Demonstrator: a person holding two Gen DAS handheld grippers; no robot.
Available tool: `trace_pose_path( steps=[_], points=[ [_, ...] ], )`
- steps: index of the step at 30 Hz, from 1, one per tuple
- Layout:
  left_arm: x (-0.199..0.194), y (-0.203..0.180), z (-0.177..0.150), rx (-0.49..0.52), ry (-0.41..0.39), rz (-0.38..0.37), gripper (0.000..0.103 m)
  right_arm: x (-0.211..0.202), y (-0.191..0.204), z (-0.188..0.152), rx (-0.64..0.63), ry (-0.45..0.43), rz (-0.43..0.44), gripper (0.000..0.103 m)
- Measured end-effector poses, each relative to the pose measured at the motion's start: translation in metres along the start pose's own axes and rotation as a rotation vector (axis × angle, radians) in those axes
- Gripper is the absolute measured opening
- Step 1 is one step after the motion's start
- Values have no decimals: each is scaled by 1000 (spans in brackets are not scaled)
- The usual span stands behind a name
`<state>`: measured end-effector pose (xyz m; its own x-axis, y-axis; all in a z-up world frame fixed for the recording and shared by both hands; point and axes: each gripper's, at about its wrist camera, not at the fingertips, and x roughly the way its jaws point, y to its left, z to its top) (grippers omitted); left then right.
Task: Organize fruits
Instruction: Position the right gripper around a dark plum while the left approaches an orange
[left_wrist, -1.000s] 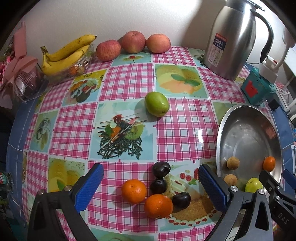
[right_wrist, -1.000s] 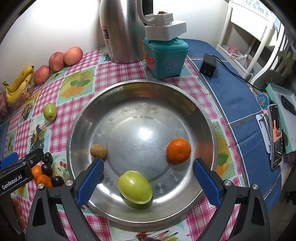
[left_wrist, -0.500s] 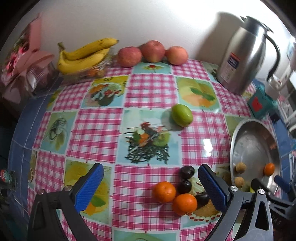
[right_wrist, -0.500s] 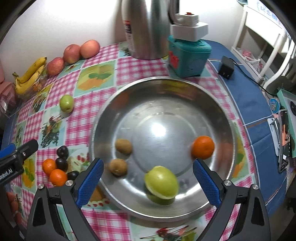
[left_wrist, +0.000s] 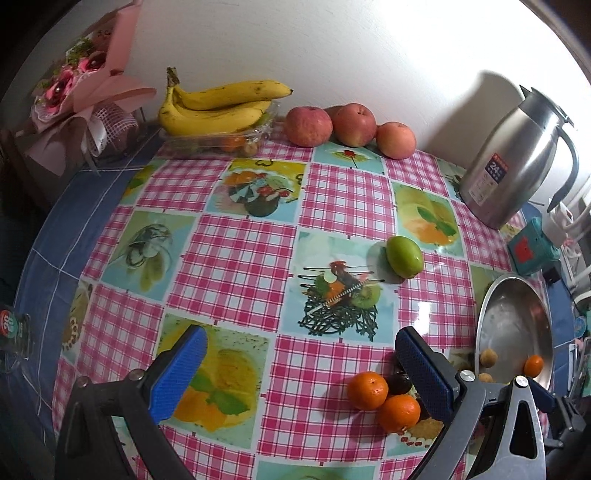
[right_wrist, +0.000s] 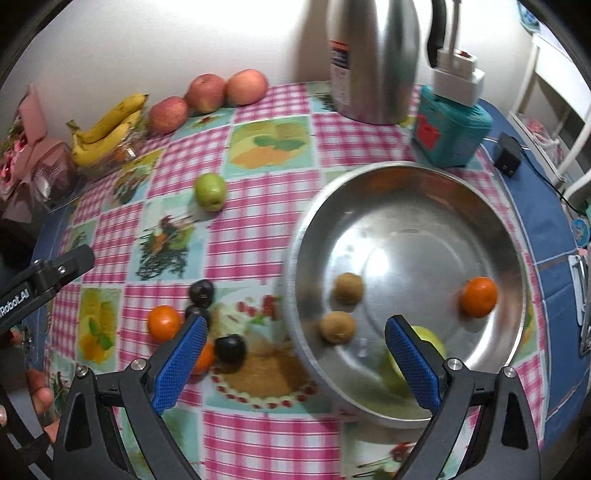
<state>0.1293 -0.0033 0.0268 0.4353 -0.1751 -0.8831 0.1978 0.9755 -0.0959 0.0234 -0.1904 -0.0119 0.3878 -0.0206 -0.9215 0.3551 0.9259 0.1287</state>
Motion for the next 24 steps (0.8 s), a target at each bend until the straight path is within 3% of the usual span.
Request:
trace_pose_path(
  steps=[5, 24],
  points=[
    [-7, 8, -2, -62, -30, -55, 103, 2, 16, -1, -28, -15, 3, 97],
    [-5, -3, -11, -19, -25, -45, 103, 12, 22, -7, -7, 7, 72, 97]
  ],
)
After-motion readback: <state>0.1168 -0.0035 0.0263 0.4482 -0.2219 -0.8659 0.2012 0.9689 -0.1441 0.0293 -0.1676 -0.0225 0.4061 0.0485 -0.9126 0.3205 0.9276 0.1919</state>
